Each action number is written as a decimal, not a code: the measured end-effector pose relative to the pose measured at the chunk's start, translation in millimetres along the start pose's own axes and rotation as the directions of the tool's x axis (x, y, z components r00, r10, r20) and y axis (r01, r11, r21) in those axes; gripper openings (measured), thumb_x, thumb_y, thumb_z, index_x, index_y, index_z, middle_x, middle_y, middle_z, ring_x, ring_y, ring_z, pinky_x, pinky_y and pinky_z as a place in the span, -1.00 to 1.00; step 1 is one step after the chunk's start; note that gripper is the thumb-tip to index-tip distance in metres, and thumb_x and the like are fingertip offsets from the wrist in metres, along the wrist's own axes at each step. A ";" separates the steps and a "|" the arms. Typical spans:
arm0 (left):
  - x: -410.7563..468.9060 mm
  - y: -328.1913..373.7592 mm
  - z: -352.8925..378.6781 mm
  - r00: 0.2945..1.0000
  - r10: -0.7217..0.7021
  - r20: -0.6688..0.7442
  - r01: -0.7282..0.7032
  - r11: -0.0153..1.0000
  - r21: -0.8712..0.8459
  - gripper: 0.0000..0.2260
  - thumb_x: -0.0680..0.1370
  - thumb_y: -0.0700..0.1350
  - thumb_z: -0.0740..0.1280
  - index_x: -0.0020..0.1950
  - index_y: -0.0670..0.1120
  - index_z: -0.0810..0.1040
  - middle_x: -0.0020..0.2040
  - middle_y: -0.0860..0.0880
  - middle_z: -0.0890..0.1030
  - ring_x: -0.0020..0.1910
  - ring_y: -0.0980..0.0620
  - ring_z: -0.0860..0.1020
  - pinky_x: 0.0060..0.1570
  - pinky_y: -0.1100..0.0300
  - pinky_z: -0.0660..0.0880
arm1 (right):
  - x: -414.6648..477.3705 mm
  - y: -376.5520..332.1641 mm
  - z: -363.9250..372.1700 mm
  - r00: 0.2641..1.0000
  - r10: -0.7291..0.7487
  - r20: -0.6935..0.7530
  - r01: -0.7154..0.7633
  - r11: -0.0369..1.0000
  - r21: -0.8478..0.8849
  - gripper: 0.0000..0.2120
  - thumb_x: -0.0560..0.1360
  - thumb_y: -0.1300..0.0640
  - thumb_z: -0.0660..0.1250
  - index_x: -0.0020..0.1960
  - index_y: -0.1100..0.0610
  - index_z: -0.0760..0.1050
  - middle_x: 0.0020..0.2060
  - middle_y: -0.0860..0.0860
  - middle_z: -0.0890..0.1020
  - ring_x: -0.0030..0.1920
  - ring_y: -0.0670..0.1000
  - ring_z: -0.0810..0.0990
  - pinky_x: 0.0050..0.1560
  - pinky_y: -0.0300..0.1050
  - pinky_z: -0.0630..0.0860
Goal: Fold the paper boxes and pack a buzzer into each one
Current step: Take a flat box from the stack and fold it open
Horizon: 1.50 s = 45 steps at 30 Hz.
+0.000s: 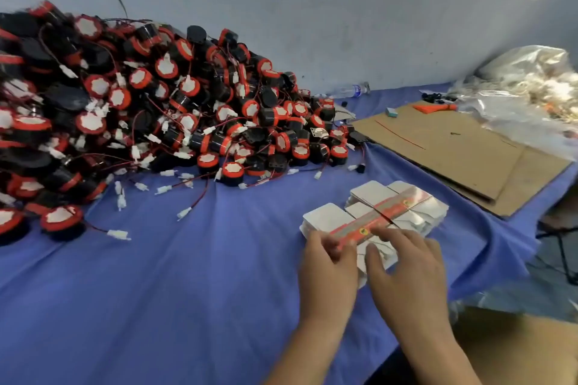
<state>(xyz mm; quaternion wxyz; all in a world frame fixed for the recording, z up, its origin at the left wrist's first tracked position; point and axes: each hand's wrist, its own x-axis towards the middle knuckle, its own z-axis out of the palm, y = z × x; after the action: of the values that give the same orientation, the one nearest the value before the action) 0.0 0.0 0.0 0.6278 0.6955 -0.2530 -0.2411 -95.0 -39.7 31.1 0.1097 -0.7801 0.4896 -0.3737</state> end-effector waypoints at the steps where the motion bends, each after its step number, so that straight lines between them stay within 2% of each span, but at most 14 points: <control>1: 7.7 4.9 2.4 1.000 -0.028 0.001 0.028 1.000 -0.001 -0.85 0.57 -0.08 0.47 -0.03 -0.03 0.49 -0.20 0.10 0.62 -0.25 0.27 0.58 -0.28 0.47 0.42 | 5.9 0.6 5.3 1.000 -0.013 0.003 0.013 0.999 -0.037 -0.73 0.52 0.14 0.43 0.21 -0.01 0.65 0.18 -0.02 0.67 0.16 0.04 0.44 0.14 0.01 0.42; 5: 29.5 -0.7 13.7 0.995 -0.094 -0.015 0.095 0.994 0.060 -0.76 0.55 -0.06 0.48 0.06 -0.10 0.45 -0.10 0.06 0.62 -0.11 0.08 0.62 -0.35 0.48 0.41 | 16.4 -0.6 25.5 0.983 0.087 0.162 -0.038 0.958 -0.284 -0.76 0.61 -0.02 0.25 0.16 -0.13 0.66 0.22 -0.10 0.64 0.19 0.07 0.43 -0.05 -0.05 0.21; 7: 31.5 -10.4 17.4 0.992 -0.124 -0.022 0.126 0.989 0.075 -0.75 0.53 -0.04 0.50 0.02 -0.07 0.46 -0.11 0.08 0.63 -0.14 0.10 0.62 -0.35 0.48 0.41 | 13.8 7.2 32.6 0.968 0.122 0.221 -0.045 0.945 -0.323 -0.74 0.62 -0.04 0.21 0.15 -0.14 0.65 0.19 -0.11 0.63 0.15 0.05 0.41 -0.06 -0.04 0.23; 10: 32.0 -19.5 18.3 0.987 -0.151 -0.054 0.154 0.987 0.047 -0.71 0.49 0.03 0.55 -0.12 -0.01 0.44 -0.25 0.12 0.59 -0.27 0.20 0.55 -0.36 0.41 0.42 | 11.2 10.9 35.5 0.975 0.137 0.172 -0.087 0.959 -0.270 -0.77 0.60 -0.04 0.27 0.16 -0.11 0.66 0.19 -0.09 0.64 0.15 0.05 0.42 -0.04 -0.05 0.24; 15: 30.5 -22.0 20.4 0.972 -0.232 -0.047 0.228 0.970 -0.087 -0.87 0.49 -0.12 0.54 -0.09 -0.03 0.60 -0.19 0.03 0.71 -0.17 0.03 0.69 -0.13 0.09 0.64 | 8.8 12.2 39.4 0.981 0.132 0.143 -0.102 0.975 -0.198 -0.81 0.57 -0.01 0.33 0.10 -0.08 0.69 0.16 -0.07 0.65 0.14 0.07 0.42 -0.05 -0.06 0.21; 19: 24.1 -21.2 18.2 0.943 -0.330 -0.048 0.314 0.926 -0.209 -0.76 0.44 -0.10 0.57 -0.04 -0.05 0.53 -0.13 0.02 0.69 -0.20 0.07 0.64 -0.29 0.23 0.50 | 5.2 12.7 38.4 0.974 0.170 0.148 -0.147 0.977 -0.156 -0.80 0.57 0.01 0.34 0.14 -0.07 0.67 0.18 -0.07 0.64 0.18 0.06 0.39 -0.02 -0.07 0.20; 23: 19.7 -14.8 8.8 0.941 -0.332 -0.069 0.295 0.901 -0.317 -0.78 0.50 -0.20 0.50 0.01 -0.06 0.49 -0.11 -0.07 0.71 -0.19 -0.01 0.68 -0.25 0.12 0.57 | 3.0 12.2 32.0 0.974 0.199 0.104 -0.190 0.977 -0.094 -0.76 0.54 0.01 0.39 0.19 -0.09 0.65 0.23 -0.04 0.60 0.29 0.08 0.34 0.07 -0.05 0.20; 28: 15.1 3.5 -16.1 0.939 -0.306 0.156 0.342 0.784 -0.518 -0.81 0.62 -0.26 0.40 0.17 -0.16 0.46 -0.09 -0.13 0.76 -0.22 0.10 0.71 -0.26 0.31 0.59 | 5.0 7.7 14.9 0.976 0.219 0.019 -0.219 0.976 -0.018 -0.64 0.49 -0.05 0.42 0.28 -0.15 0.57 0.31 -0.06 0.54 0.40 0.04 0.30 0.28 0.11 0.26; 32: 12.1 15.0 -30.4 0.952 -0.233 0.197 0.302 0.819 -0.489 -0.85 0.64 -0.22 0.38 0.18 -0.15 0.47 -0.06 -0.14 0.76 -0.23 0.10 0.69 -0.19 0.29 0.61 | 12.6 5.0 -0.4 0.974 0.200 0.110 -0.200 0.980 -0.019 -0.48 0.47 -0.16 0.41 0.42 -0.20 0.46 0.43 -0.12 0.47 0.47 -0.01 0.26 0.38 0.12 0.20; 36: 7.3 22.8 -41.0 0.975 -0.141 0.172 0.205 0.868 -0.452 -0.91 0.68 -0.21 0.33 0.18 -0.10 0.52 -0.06 -0.13 0.76 -0.15 0.04 0.70 -0.11 0.24 0.64 | 20.9 5.9 -16.0 0.967 0.127 0.222 -0.161 0.977 0.142 -0.26 0.40 -0.22 0.51 0.51 -0.17 0.35 0.45 -0.15 0.44 0.46 -0.03 0.33 0.44 0.14 0.29; 40: -1.1 27.1 -57.9 1.000 0.006 0.019 0.000 0.947 -0.320 -0.82 0.69 -0.20 0.31 0.25 0.00 0.60 0.02 -0.02 0.76 -0.01 0.06 0.72 -0.03 0.21 0.63 | 25.6 0.6 -24.9 0.951 0.083 0.297 -0.160 0.956 0.245 0.04 0.28 -0.18 0.65 0.62 -0.07 0.21 0.37 -0.17 0.49 0.33 -0.07 0.46 0.24 -0.11 0.43; 41: -3.3 27.9 -64.2 0.997 0.075 -0.036 -0.081 0.970 -0.228 -0.77 0.70 -0.20 0.29 0.30 0.01 0.61 0.07 0.04 0.75 0.06 0.10 0.70 0.05 0.20 0.61 | 23.1 -4.8 -25.2 0.955 0.037 0.294 -0.117 0.958 0.260 -0.04 0.27 -0.16 0.65 0.57 -0.20 0.27 0.26 -0.31 0.52 0.23 -0.13 0.50 0.15 -0.16 0.45; 43: -8.6 30.6 -78.9 0.975 0.195 -0.102 -0.199 0.980 -0.028 -0.71 0.71 -0.18 0.24 0.40 0.03 0.59 0.16 0.09 0.71 0.16 0.14 0.65 0.17 0.17 0.58 | 16.9 -21.7 -24.3 0.957 -0.083 0.279 -0.002 0.957 0.289 -0.28 0.28 -0.13 0.64 0.25 -0.58 0.35 0.02 -0.46 0.51 0.05 -0.23 0.51 -0.03 -0.31 0.40; 45: -14.0 32.6 -95.2 0.969 0.214 -0.126 -0.199 0.972 0.123 -0.64 0.71 -0.10 0.25 0.51 0.05 0.48 0.23 0.07 0.65 0.22 0.09 0.60 0.26 0.09 0.53 | 9.4 -39.0 -16.6 0.945 -0.161 0.286 0.068 0.949 0.309 -0.48 0.31 -0.13 0.61 0.10 -0.51 0.43 -0.05 -0.35 0.52 0.01 -0.22 0.50 -0.09 -0.36 0.36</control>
<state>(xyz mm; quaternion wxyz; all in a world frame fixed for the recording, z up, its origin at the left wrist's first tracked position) 50.0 78.0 41.8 0.6267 0.7136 -0.2927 -0.1112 -77.6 -25.1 68.1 0.2777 -0.8309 0.3586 -0.3223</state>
